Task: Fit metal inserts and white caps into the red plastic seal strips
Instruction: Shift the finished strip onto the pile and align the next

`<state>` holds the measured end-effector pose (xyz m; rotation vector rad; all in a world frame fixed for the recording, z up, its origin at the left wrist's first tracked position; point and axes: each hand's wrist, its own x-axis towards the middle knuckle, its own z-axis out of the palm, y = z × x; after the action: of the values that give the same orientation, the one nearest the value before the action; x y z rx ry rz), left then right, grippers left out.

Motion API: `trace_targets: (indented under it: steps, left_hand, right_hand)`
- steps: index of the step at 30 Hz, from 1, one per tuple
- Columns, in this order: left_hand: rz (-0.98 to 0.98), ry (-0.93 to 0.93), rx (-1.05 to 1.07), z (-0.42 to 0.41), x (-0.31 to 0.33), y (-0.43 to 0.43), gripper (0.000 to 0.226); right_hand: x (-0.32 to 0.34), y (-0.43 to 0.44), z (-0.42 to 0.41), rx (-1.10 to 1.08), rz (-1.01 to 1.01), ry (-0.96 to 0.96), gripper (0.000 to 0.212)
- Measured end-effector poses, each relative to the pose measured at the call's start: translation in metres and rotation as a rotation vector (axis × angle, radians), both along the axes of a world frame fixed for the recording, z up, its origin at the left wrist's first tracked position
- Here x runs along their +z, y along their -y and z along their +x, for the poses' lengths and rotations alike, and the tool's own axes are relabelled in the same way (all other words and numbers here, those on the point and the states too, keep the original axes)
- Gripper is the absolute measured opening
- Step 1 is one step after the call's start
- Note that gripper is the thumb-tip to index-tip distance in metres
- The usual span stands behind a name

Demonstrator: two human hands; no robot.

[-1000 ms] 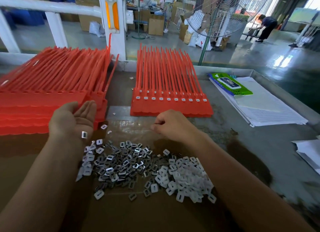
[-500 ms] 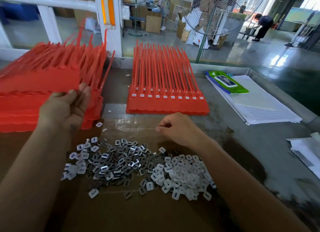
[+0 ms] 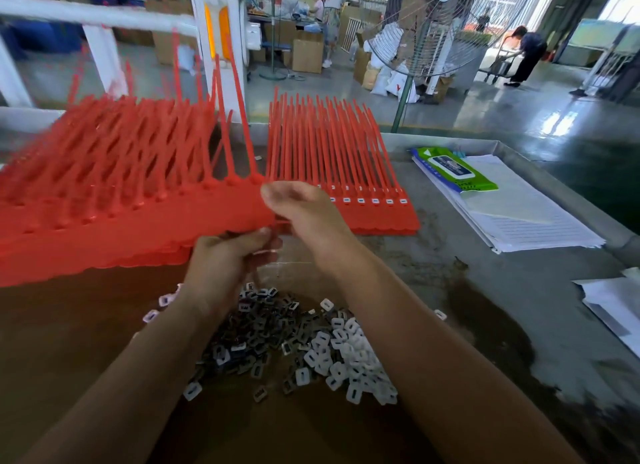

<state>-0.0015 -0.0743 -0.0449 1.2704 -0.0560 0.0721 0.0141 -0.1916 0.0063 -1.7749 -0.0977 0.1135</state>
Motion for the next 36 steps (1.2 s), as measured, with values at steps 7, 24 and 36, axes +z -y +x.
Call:
trace_targets:
  steps: [7, 24, 36]
  left_hand:
    - [-0.104, -0.221, -0.159, 0.002, -0.002, 0.003, 0.013]
    - [-0.364, -0.009, 0.178, 0.011, 0.002, -0.013, 0.027]
    - [0.882, 0.236, 0.393, 0.009, -0.014, -0.007, 0.056]
  right_hand:
    - [-0.004, 0.004, 0.003, -0.161, 0.046, 0.030, 0.040]
    - [-0.021, 0.128, -0.006, -0.564, 0.148, 0.201, 0.033]
    - [-0.045, 0.148, -0.005, -0.628, -0.181, 0.195, 0.025]
